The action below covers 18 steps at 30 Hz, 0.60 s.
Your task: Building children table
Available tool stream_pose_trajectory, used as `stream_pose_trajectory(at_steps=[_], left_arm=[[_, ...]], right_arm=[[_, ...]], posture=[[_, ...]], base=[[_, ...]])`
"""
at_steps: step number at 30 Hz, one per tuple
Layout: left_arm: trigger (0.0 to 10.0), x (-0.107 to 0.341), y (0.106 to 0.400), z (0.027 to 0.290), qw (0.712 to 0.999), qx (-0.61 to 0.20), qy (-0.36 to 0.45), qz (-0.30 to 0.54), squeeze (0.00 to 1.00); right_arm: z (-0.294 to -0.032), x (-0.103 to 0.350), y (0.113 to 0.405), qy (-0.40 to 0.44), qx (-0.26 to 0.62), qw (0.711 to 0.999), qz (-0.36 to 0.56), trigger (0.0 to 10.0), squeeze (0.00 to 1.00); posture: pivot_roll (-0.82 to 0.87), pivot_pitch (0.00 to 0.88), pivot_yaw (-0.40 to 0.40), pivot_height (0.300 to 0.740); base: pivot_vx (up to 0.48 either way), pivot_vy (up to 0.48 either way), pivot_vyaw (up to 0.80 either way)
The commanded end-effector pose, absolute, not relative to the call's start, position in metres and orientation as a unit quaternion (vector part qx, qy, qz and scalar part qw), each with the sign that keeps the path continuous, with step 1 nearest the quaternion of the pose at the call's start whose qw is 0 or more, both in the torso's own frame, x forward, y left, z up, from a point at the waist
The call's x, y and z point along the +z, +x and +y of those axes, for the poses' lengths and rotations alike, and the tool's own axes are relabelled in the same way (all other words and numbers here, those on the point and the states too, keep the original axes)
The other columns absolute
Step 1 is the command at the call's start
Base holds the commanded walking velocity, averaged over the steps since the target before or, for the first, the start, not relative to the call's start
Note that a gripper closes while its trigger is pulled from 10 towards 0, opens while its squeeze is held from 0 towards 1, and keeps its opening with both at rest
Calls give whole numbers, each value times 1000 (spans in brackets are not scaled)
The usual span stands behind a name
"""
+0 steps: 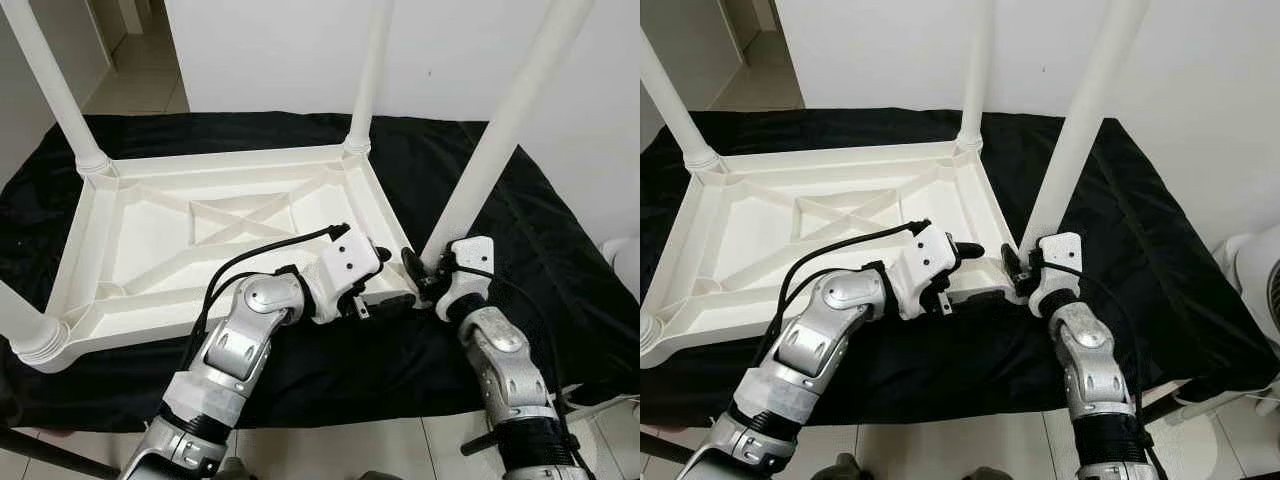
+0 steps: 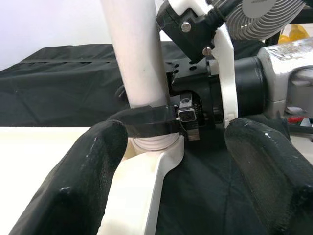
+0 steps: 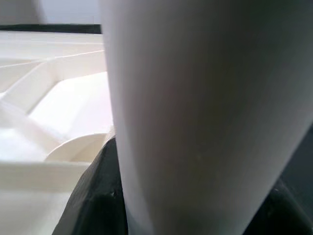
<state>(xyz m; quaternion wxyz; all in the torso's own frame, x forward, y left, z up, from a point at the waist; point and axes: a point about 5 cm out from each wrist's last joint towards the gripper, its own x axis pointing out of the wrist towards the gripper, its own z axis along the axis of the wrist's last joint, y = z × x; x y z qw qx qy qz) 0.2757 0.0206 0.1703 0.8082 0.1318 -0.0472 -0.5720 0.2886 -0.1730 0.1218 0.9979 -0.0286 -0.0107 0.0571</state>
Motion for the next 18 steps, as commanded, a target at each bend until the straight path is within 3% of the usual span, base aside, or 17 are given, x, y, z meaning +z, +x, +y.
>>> stream_pose_trajectory(at_steps=[1, 12, 18], left_arm=[[10000, 169, 278, 21, 823, -550, 129, -49, 0], [10000, 167, 277, 20, 825, -547, 132, -48, 0], [10000, 166, 277, 20, 826, -546, 131, -46, 0]], right_arm=[[-179, 108, 283, -43, 12, 999, 29, 10000, 0], [-143, 112, 272, 13, -83, 996, 16, 10000, 0], [-138, 117, 274, 17, -92, 995, 16, 10000, 0]], posture=[[-27, 0, -16, 740], [-31, 0, -22, 740], [-37, 0, -15, 740]], base=[[0, 0, 0], [0, 0, 0], [0, 0, 0]])
